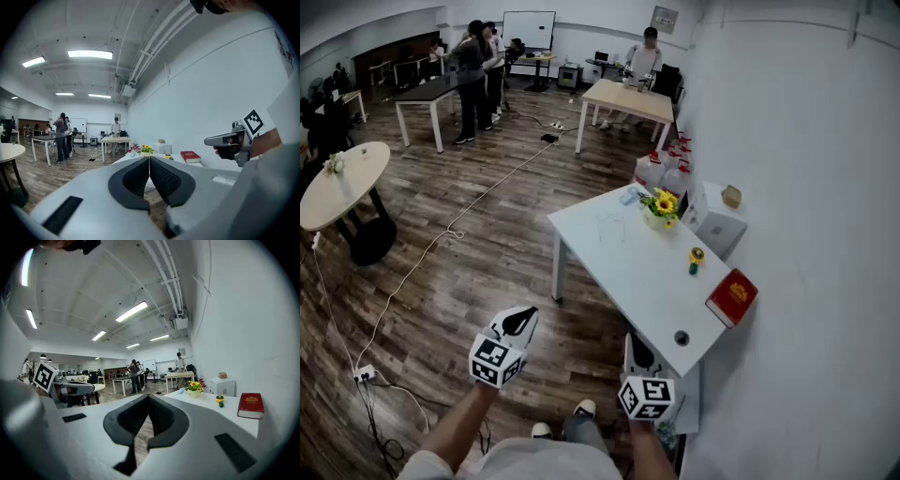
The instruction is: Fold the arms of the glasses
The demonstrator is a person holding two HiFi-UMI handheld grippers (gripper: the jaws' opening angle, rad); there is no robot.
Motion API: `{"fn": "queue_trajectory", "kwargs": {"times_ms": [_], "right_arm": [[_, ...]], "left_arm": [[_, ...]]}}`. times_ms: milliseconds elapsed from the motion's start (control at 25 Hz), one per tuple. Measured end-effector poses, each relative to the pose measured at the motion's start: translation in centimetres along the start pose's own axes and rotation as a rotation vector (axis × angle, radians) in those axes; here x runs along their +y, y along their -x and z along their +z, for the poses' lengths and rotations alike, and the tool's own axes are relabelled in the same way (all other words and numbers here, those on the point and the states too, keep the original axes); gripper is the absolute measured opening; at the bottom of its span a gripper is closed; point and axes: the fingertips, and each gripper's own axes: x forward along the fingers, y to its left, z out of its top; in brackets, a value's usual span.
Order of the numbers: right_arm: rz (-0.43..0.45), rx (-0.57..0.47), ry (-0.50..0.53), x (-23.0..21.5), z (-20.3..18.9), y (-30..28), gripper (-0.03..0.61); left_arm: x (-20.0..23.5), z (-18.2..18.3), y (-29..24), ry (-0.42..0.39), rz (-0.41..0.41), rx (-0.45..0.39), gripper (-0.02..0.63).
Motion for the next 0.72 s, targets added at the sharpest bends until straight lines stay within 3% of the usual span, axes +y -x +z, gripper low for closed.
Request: {"fn": "queue_trajectory", "kwargs": {"times_ms": [120, 360, 560, 720], "right_arm": [[0.009, -0.015, -0.046, -0.2, 0.1, 0.5, 0.002], [0.036, -0.008, -0.044, 0.8, -0.4, 1.0, 0.015], [0.052, -0.015, -0.021, 1.6, -0.7, 0.4, 0.196], [0.017, -0.039, -0.002, 1.8, -1.0, 0.1, 0.342]], "left_arm": [[-0.3, 0.0, 0.3, 0.001, -0.005, -0.009, 0.006], [-0.3, 0.1, 1.0, 0.008, -0.016, -0.027, 0.016], [-0.5, 0.1, 0.8, 0.048, -0.040, -0.036, 0.136], [-0.3, -0.8, 0.7, 0.092, -0.052, -0.036, 0.325]]}}
